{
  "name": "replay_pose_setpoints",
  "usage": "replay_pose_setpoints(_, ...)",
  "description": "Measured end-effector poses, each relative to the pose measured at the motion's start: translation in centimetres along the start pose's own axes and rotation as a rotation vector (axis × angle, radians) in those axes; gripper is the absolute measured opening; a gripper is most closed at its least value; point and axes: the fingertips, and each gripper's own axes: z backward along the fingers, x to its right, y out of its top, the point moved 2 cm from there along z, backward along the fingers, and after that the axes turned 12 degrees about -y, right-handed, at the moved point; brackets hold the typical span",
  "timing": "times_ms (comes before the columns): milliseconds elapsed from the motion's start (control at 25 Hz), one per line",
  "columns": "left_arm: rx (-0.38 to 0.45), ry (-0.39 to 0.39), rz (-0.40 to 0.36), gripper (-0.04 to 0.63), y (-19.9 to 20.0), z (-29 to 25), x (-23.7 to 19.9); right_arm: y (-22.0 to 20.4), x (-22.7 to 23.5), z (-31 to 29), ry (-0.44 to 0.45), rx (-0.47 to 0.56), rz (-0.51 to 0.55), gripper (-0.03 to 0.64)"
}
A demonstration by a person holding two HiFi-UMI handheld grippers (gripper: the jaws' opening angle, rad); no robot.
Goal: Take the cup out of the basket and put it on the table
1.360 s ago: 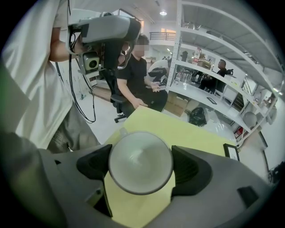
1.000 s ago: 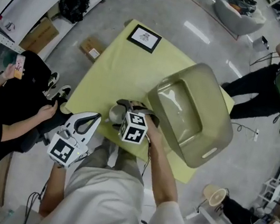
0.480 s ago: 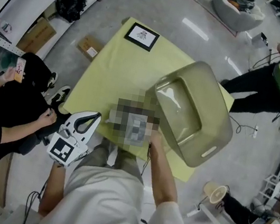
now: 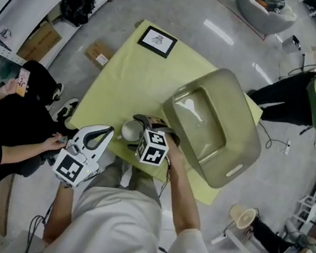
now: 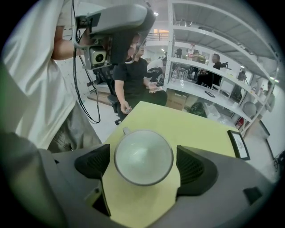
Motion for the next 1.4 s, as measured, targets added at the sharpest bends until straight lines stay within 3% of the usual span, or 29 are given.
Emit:
replay_pose_setpoints(240, 0.013, 0.003, -0.013, 0.000, 0.5, 0.3, -0.5, 1.6, -0.1, 3.3, -0.082, 0.075, -0.043, 0.446)
replay_pose_setpoints(440, 0.027, 0.013, -0.026, 0.000, 1.7, 1.0, -0.7, 4.8, -0.6, 9.2, -0.168, 0.269, -0.185, 0.433)
replay_pose_setpoints(800, 0.064, -0.015, -0.056, 0.000, 3.0, 1.4, 0.1, 8.1, 1.7, 16.9, -0.385, 0.571, -0.381, 0.072)
replay_pose_setpoints(920, 0.072, -0.028, -0.058, 0.000, 3.4, 1.4, 0.4, 8.3, 1.9, 17.9, -0.407, 0.644, -0.426, 0.011)
replay_pose_setpoints(1160, 0.084, -0.058, -0.061, 0.000, 3.4, 1.6, 1.1, 8.6, 1.9, 18.8, -0.443, 0.756, -0.535, 0.008)
replay_pose_setpoints(1400, 0.107, -0.091, -0.060, 0.000, 3.6, 1.9, 1.9, 8.9, 1.8, 19.3, -0.475, 0.800, -0.582, 0.008)
